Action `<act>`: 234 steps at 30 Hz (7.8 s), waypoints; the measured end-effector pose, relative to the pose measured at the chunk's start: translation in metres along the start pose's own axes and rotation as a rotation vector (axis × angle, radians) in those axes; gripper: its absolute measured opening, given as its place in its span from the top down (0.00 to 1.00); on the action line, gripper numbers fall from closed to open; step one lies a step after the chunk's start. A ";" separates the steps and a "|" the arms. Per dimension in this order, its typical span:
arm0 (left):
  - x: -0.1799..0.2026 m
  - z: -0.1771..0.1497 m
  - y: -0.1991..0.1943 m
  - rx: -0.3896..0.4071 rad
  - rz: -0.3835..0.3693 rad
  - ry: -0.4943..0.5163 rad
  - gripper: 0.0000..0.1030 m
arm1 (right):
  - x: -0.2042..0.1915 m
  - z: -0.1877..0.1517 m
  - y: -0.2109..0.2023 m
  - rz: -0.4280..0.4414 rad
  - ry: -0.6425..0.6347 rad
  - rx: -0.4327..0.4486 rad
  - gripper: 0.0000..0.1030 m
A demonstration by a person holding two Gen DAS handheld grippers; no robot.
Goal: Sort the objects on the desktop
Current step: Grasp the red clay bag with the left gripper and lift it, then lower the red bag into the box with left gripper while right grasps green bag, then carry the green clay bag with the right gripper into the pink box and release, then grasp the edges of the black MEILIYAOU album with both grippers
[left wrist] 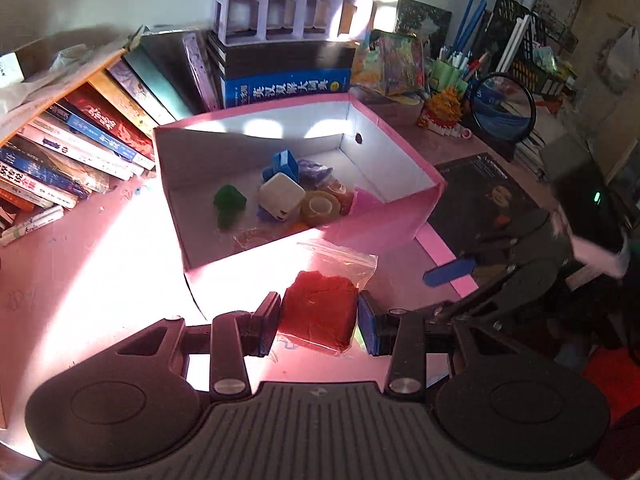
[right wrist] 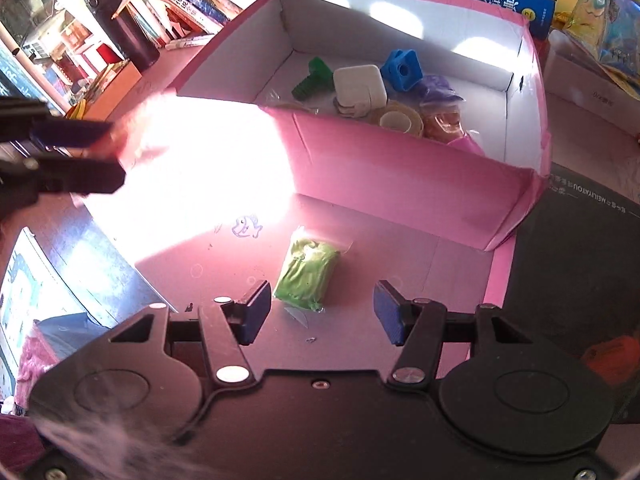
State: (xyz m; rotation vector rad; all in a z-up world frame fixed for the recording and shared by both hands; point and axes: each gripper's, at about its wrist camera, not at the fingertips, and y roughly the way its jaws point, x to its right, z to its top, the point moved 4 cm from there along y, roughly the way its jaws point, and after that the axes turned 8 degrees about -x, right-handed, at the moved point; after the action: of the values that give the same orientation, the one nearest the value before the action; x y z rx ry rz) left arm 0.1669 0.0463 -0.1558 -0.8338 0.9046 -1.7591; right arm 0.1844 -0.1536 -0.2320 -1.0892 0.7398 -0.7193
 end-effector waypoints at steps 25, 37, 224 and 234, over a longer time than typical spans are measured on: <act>-0.034 0.089 0.022 0.081 0.061 -0.067 0.62 | -0.038 0.013 0.057 -0.150 -0.049 -0.060 0.41; -0.055 0.106 0.086 -0.053 0.100 -0.107 0.62 | -0.039 0.012 0.059 -0.209 -0.067 -0.059 0.41; 0.171 0.032 0.193 -0.121 -0.101 -0.282 0.35 | 0.348 -0.105 -0.075 -0.099 0.436 0.040 0.09; 0.167 0.037 0.203 -0.106 -0.081 -0.337 0.35 | 0.353 -0.103 -0.069 -0.035 0.405 0.069 0.09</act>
State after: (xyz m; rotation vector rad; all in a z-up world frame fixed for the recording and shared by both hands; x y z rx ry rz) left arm 0.2343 -0.1737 -0.2889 -1.2093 0.7515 -1.5847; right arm 0.2879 -0.5124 -0.2560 -0.9036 1.0327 -1.0038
